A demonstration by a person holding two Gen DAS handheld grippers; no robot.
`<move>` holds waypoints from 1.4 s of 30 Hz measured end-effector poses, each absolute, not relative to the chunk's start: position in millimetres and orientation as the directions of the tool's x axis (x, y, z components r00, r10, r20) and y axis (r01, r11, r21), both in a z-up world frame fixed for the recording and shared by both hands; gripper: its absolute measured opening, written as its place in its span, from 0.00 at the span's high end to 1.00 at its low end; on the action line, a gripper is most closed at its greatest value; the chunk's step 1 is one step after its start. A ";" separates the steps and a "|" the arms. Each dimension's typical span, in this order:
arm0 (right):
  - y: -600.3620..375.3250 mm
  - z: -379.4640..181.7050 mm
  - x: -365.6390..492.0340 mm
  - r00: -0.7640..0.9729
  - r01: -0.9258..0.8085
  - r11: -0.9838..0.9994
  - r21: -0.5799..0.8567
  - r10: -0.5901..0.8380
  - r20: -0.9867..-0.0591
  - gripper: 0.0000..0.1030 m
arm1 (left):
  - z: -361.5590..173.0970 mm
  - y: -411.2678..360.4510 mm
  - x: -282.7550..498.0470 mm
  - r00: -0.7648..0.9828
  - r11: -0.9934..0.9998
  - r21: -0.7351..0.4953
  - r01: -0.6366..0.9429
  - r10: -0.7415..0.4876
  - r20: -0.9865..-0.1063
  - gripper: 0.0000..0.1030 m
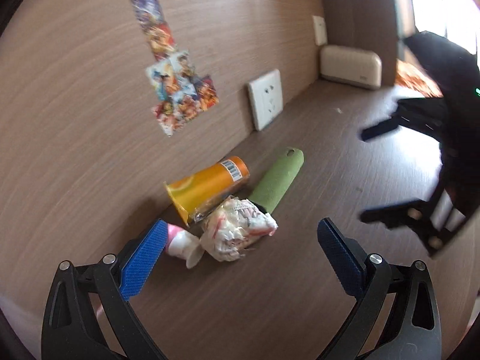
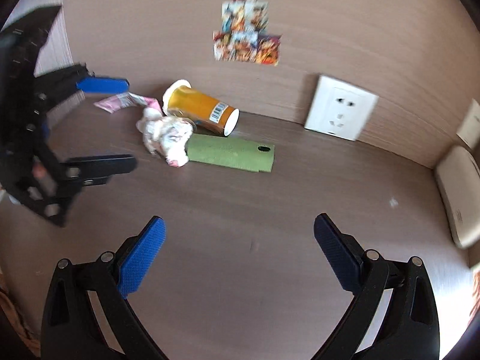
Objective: Collect trash
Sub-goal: 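Grasp the clear plastic bag with the left tool while the right tool grasps the green case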
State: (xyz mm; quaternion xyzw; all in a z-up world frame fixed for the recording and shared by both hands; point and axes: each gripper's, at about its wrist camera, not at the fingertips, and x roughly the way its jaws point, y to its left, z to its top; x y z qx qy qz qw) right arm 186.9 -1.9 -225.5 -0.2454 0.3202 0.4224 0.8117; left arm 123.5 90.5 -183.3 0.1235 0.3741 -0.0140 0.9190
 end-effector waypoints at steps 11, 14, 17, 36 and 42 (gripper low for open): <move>60.2 -240.9 237.5 0.348 -0.916 0.364 -0.167 0.518 -0.782 0.04 | -220.4 98.5 166.4 0.597 0.949 0.156 0.273 -0.040 -0.801 0.25; 66.4 -241.5 241.7 0.296 -0.933 0.339 -0.121 0.530 -0.795 0.07 | -225.0 102.6 173.0 0.585 0.955 0.143 0.261 -0.038 -0.810 0.35; 64.8 -237.8 240.5 0.267 -0.942 0.320 -0.103 0.526 -0.808 0.21 | -226.2 105.7 171.2 0.586 0.963 0.123 0.240 -0.042 -0.809 0.39; -4.8 -233.7 210.9 0.200 -0.918 0.391 0.066 0.600 -0.774 0.65 | -226.4 112.5 144.6 0.575 0.982 0.108 0.153 0.001 -0.818 0.42; -29.8 -232.0 183.0 0.218 -0.908 0.412 0.071 0.611 -0.761 0.70 | -220.8 108.5 143.4 0.565 0.986 0.115 0.121 0.026 -0.825 0.43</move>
